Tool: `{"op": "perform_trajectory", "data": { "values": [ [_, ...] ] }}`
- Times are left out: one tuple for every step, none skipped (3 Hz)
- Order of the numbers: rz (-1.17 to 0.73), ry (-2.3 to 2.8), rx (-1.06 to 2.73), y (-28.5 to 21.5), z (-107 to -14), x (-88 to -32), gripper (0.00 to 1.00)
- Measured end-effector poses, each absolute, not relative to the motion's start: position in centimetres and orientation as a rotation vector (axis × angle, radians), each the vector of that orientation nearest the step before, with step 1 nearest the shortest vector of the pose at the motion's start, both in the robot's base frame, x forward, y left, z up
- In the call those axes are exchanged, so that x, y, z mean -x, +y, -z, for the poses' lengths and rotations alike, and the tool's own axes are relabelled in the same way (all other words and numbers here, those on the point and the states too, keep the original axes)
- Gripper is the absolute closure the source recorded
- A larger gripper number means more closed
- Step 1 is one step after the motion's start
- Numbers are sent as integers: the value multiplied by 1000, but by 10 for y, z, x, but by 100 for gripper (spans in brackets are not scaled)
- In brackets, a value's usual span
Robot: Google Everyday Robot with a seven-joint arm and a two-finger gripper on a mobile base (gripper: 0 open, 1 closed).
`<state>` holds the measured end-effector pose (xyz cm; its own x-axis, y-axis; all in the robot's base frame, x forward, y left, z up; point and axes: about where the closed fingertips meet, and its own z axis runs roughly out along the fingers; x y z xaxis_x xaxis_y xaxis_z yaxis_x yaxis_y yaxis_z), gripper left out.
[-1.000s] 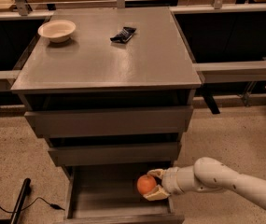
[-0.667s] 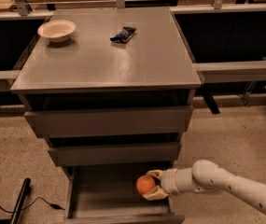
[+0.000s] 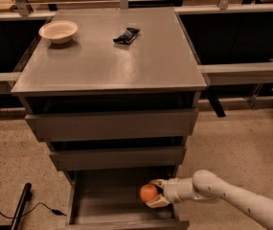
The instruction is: Place orange into bottom drawer
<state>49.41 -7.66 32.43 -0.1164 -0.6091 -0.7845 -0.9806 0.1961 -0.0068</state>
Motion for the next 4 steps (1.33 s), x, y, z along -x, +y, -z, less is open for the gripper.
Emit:
{"op": "perform_trajectory", "data": {
  "values": [
    [-753,1812,1451,-76,-284,-498,100],
    [-753,1812,1451,-76,-284,-498,100],
    [-753,1794,1477,-67,-282,-502,100],
    [-732,1775,1547,-46,-268,-512,100]
  ]
}}
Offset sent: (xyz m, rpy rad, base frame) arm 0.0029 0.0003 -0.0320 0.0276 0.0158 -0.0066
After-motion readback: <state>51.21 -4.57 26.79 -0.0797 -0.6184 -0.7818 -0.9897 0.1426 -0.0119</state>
